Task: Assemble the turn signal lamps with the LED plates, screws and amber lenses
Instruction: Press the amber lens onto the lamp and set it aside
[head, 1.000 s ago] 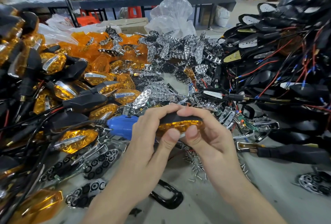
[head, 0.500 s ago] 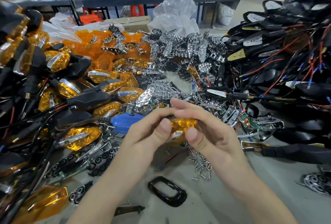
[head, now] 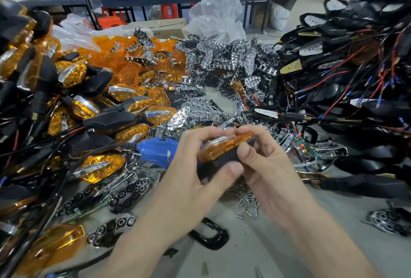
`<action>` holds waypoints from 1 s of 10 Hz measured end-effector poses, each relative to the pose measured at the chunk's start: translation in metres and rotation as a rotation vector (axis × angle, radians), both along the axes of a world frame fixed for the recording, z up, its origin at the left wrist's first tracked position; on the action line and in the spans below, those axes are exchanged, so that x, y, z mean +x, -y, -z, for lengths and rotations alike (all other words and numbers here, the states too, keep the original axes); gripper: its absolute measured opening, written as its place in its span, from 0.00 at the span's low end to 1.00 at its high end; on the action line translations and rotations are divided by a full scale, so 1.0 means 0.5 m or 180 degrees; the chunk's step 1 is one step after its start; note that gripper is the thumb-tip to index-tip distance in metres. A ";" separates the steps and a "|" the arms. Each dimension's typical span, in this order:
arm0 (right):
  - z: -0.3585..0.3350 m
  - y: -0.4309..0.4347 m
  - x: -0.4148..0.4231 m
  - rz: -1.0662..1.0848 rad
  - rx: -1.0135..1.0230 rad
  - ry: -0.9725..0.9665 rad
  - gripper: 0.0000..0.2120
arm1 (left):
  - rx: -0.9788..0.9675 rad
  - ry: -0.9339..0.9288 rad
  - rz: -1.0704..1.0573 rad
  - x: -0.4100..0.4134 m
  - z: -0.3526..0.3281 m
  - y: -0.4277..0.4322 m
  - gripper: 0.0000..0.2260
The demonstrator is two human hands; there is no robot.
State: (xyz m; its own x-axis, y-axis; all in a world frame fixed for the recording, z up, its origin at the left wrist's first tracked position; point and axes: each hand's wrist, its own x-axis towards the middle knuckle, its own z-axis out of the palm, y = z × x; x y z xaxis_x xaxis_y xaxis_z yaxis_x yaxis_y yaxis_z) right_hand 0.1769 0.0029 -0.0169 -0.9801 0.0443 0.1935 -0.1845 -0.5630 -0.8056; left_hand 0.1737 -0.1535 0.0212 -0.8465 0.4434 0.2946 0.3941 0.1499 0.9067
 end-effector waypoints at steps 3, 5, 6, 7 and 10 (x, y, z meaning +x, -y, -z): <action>-0.003 0.004 0.002 -0.0147 0.0125 -0.0496 0.17 | -0.0070 -0.0619 -0.0360 -0.014 0.035 -0.009 0.22; 0.007 -0.004 0.001 0.0168 0.0562 -0.0466 0.19 | -0.0042 -0.1059 -0.0087 -0.030 0.056 0.007 0.13; 0.007 -0.003 0.005 0.0237 0.0685 -0.0465 0.18 | -0.0029 -0.1016 -0.0032 -0.036 0.064 0.007 0.14; 0.004 0.001 0.009 0.0237 0.0700 -0.0514 0.17 | 0.0062 -0.0989 -0.0028 -0.035 0.069 0.003 0.15; 0.008 0.003 0.006 0.0259 0.0809 -0.0545 0.15 | 0.0748 -0.0588 -0.0156 -0.015 0.073 -0.017 0.08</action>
State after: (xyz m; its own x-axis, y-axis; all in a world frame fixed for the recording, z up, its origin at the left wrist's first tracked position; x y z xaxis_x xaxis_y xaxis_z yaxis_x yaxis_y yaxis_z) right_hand 0.1797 0.0016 -0.0207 -0.9276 0.0504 0.3702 -0.3657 -0.3255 -0.8720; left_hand 0.1660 -0.1452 -0.0154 -0.7878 0.3046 0.5353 0.5531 -0.0326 0.8325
